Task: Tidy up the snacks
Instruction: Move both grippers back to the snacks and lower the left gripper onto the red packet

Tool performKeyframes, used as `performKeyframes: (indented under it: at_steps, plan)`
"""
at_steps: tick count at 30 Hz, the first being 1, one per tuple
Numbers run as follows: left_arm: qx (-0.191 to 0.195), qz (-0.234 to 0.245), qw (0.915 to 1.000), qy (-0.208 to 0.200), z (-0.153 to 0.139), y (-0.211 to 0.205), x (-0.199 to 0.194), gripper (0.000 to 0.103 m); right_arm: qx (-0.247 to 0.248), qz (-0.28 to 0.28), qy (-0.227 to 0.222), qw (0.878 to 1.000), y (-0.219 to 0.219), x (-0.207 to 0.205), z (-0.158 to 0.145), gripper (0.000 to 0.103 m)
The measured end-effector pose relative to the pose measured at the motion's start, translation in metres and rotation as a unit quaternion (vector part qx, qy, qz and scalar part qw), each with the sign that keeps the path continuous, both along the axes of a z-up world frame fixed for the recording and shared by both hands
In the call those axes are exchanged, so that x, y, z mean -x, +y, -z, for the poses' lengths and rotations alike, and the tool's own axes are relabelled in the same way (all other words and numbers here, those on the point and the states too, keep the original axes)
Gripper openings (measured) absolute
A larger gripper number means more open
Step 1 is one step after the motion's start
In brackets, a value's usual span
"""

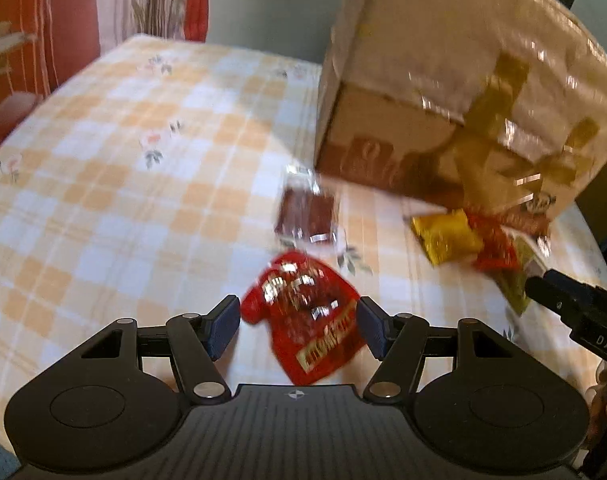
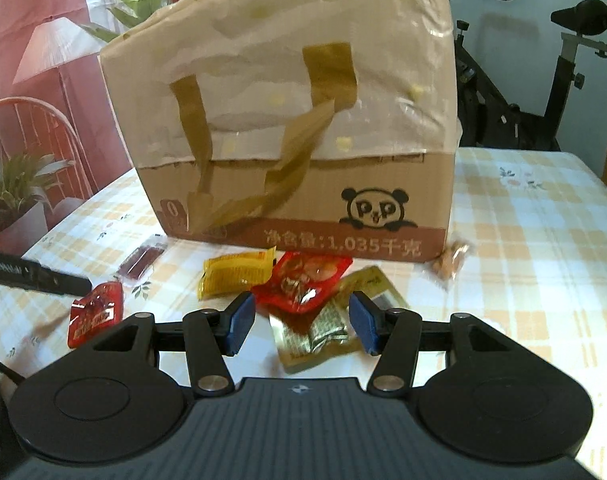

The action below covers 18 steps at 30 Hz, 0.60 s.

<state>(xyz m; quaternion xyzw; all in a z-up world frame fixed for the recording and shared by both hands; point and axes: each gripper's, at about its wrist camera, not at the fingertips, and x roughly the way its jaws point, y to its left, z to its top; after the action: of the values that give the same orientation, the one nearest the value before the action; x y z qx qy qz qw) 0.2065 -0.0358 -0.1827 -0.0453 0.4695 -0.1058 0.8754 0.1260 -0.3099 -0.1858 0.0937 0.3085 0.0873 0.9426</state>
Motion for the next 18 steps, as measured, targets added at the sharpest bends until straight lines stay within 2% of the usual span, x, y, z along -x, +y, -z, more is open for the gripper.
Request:
performKeyframes:
  at_steps: [9, 15, 18]
  plan:
    - [-0.006, 0.004, 1.0, 0.002, 0.007, -0.008, -0.004, 0.067, -0.009, 0.001, 0.004, 1.0, -0.001, 0.003, 0.006, 0.056]
    - [-0.034, 0.017, 0.9992, -0.009, 0.009, -0.027, -0.018, 0.068, -0.009, 0.004, 0.008, 1.0, 0.0, 0.002, 0.011, 0.056]
    - [-0.064, 0.04, 0.997, -0.019, 0.012, -0.043, -0.02, 0.075, -0.008, 0.004, 0.008, 1.0, 0.0, 0.004, 0.013, 0.056]
